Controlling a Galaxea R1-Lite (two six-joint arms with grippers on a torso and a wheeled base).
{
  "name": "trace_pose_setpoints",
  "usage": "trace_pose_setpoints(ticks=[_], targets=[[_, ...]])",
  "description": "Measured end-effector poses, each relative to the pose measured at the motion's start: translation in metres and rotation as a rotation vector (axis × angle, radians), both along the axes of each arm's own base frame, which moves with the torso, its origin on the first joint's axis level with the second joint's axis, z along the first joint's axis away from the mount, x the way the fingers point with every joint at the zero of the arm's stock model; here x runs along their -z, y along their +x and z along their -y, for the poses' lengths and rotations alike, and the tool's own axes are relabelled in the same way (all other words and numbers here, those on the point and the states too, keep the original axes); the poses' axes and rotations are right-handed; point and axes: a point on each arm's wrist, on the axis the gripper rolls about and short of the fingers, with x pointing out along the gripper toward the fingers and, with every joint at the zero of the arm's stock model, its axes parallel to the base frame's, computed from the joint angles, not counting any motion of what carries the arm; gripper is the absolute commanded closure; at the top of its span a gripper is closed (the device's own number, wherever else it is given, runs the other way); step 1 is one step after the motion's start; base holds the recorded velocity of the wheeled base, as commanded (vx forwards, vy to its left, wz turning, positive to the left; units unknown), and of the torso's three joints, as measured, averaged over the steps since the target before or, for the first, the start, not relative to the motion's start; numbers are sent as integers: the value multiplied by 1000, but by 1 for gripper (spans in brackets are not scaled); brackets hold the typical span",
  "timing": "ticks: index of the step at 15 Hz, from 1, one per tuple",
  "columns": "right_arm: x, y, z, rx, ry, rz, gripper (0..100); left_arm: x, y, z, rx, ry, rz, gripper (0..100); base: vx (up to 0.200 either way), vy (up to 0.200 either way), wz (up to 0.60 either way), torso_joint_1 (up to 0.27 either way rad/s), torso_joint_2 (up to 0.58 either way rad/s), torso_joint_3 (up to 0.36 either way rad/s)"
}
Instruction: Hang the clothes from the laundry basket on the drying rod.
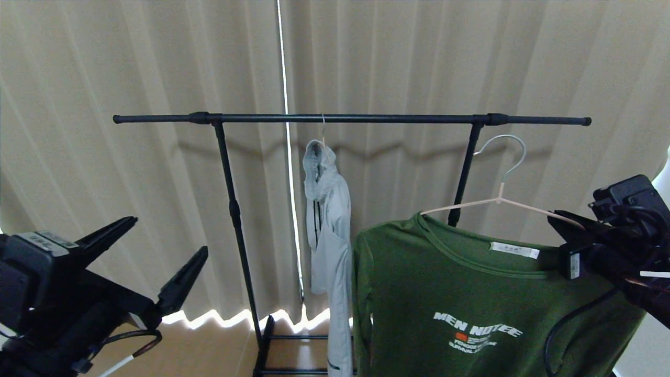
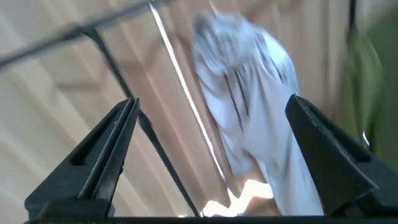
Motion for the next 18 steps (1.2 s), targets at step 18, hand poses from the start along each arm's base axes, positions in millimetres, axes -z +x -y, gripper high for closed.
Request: trace_pose_setpoints(ticks=[18], targets=[[15,-23,49,303,-14,-87,100,56,-166,-59,-334,-188,-318,0,0,0,0,0,0,0]])
